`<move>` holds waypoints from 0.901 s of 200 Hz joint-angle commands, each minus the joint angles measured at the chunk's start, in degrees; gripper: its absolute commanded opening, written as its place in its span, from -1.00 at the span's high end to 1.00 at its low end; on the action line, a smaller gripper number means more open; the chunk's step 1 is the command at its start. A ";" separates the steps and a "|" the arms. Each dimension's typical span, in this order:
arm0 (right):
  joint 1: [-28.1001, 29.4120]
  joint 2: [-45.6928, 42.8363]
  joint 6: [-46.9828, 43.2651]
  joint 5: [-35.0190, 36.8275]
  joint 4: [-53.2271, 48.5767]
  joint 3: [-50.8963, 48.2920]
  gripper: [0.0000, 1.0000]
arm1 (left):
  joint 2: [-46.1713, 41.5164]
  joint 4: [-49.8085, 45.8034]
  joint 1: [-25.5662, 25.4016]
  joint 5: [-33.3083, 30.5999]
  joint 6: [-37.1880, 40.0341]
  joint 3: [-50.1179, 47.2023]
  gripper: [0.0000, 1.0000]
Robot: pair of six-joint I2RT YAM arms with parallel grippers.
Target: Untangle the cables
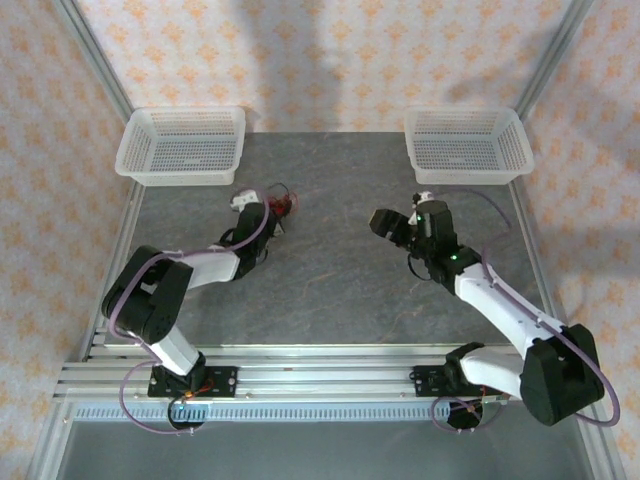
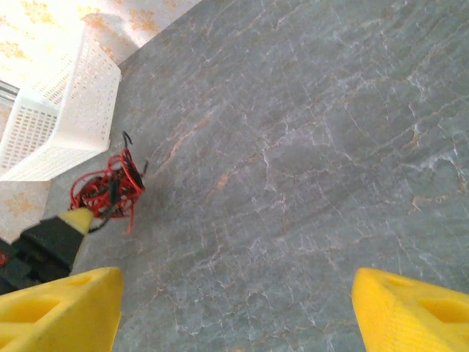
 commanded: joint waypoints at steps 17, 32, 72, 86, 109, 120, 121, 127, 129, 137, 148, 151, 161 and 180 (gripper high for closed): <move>0.21 -3.18 7.99 -5.38 6.53 -4.83 -0.61 | -3.34 3.22 -8.57 2.64 -2.91 -6.44 1.00; 1.14 -4.22 11.49 -6.01 9.08 -7.41 -0.61 | -3.26 4.62 -11.81 2.49 -5.28 -8.25 1.00; 6.81 -3.84 18.19 -2.31 10.39 -9.40 -0.61 | -4.45 7.10 -18.62 0.35 -10.69 -11.28 1.00; 9.33 -2.12 20.64 -0.91 11.51 -9.29 -0.60 | -5.90 6.80 -19.85 0.12 -11.44 -11.90 1.00; 13.40 2.43 24.66 0.99 14.91 -8.57 -0.61 | -9.07 5.26 -21.26 0.63 -11.66 -12.74 0.65; 15.17 6.42 25.67 1.36 16.04 -7.37 -0.61 | -11.07 3.81 -21.89 0.65 -11.20 -12.91 0.37; 15.45 7.03 25.83 1.38 16.12 -7.11 -0.61 | -11.25 3.65 -21.91 0.64 -11.16 -12.92 0.34; 16.13 8.38 26.11 1.46 16.17 -6.37 -0.61 | -12.28 2.70 -22.25 0.71 -10.74 -12.99 0.18; 16.32 9.14 26.21 1.52 16.17 -6.09 -0.61 | -12.72 2.37 -22.26 0.78 -10.54 -12.96 0.14; 17.59 11.54 26.64 1.56 16.50 -4.82 -0.61 | -14.29 0.85 -22.45 1.01 -9.98 -12.92 -0.04; 18.82 13.87 27.04 1.81 16.78 -3.70 -0.60 | -16.74 -1.42 -22.46 1.73 -8.76 -12.70 -0.27; 19.12 14.51 27.18 1.82 16.86 -3.44 -0.61 | -17.47 -2.22 -22.45 1.84 -8.39 -12.54 -0.31; 20.08 16.64 27.54 1.70 17.10 -2.49 -0.61 | -19.68 -5.26 -22.39 1.56 -7.22 -11.94 -0.42; 21.10 19.70 28.43 1.65 18.13 -1.69 -0.62 | -23.08 -11.65 -22.46 -0.48 -4.89 -10.05 -0.54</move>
